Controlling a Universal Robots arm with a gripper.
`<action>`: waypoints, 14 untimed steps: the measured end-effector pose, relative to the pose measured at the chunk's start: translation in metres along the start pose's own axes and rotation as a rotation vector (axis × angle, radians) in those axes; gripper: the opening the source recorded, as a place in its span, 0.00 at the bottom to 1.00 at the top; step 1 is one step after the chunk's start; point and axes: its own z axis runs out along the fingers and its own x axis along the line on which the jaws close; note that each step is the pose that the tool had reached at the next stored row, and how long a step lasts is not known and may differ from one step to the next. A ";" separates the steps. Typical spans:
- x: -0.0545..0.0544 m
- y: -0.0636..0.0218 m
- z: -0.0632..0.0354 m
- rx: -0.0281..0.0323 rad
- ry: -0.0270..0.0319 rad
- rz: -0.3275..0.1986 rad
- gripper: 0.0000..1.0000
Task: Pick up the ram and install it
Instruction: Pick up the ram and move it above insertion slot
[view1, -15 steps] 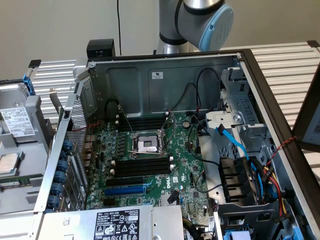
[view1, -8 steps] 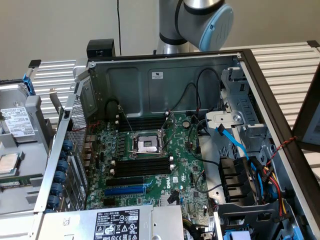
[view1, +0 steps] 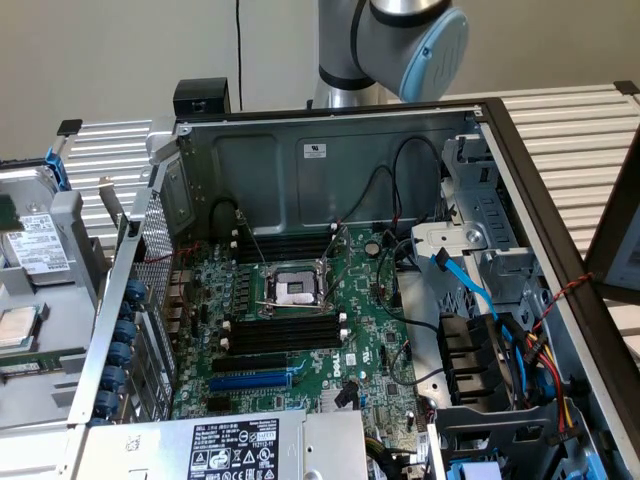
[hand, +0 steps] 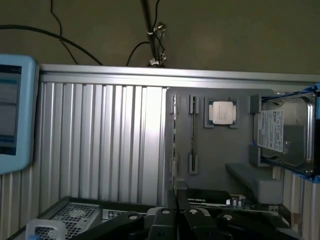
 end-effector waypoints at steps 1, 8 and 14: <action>0.001 -0.0047 -0.0006 -0.0001 0.0000 0.000 0.13; 0.006 -0.0364 -0.0017 0.0000 0.0000 0.000 0.13; 0.010 -0.0634 -0.0018 -0.0001 -0.0001 0.000 0.13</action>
